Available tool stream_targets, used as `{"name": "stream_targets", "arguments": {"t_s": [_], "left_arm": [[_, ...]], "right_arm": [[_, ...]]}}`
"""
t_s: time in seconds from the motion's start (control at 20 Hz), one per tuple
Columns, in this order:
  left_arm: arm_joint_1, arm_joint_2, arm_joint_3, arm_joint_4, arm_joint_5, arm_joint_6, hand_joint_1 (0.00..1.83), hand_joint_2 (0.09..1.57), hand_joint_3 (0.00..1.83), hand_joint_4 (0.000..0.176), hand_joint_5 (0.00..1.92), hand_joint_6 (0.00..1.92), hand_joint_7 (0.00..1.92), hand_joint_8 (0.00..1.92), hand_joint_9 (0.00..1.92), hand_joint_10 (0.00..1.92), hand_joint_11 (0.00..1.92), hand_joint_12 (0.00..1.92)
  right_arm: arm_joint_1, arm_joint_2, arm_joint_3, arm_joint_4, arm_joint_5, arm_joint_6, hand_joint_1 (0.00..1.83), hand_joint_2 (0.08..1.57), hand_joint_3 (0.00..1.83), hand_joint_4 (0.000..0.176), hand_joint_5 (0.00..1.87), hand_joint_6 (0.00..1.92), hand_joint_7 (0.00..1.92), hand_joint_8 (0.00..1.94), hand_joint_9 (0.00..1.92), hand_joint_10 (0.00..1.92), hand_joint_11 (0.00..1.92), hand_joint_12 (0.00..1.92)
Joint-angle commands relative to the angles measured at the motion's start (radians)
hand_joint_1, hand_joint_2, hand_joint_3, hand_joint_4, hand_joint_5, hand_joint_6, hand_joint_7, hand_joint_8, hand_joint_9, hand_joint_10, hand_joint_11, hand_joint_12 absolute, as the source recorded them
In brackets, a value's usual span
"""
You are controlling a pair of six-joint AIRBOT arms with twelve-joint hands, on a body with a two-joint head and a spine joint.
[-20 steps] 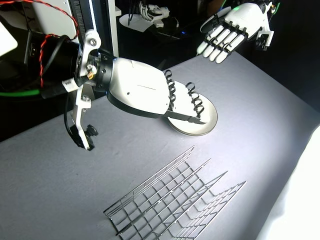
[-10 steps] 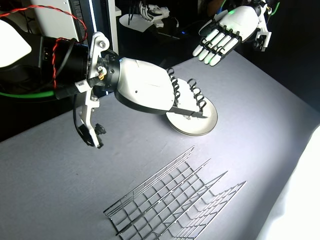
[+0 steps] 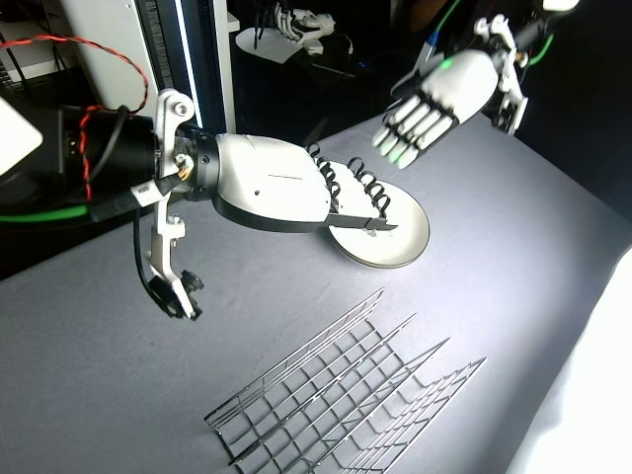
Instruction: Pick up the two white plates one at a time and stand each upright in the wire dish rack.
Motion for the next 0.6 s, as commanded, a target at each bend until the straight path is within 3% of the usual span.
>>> {"name": "stream_targets", "arguments": {"t_s": [0.0, 0.55], "left_arm": [[0.007, -0.014, 0.021, -0.075, -0.039, -0.002, 0.00, 1.06, 0.00, 0.000, 0.00, 0.00, 0.00, 0.00, 0.00, 0.00, 0.00, 0.00], [0.045, -0.144, 0.162, -0.071, 0.018, -0.002, 0.00, 1.06, 0.00, 0.000, 0.01, 0.01, 0.00, 0.00, 0.00, 0.00, 0.00, 0.00]], "right_arm": [[0.007, 0.002, 0.005, 0.057, 0.093, 0.000, 0.00, 1.27, 0.00, 0.000, 0.00, 0.00, 0.00, 0.00, 0.00, 0.00, 0.00, 0.00], [-0.006, 0.000, 0.011, 0.057, 0.112, -0.007, 0.00, 1.22, 0.00, 0.000, 0.00, 0.00, 0.00, 0.00, 0.00, 0.00, 0.00, 0.00]]}}
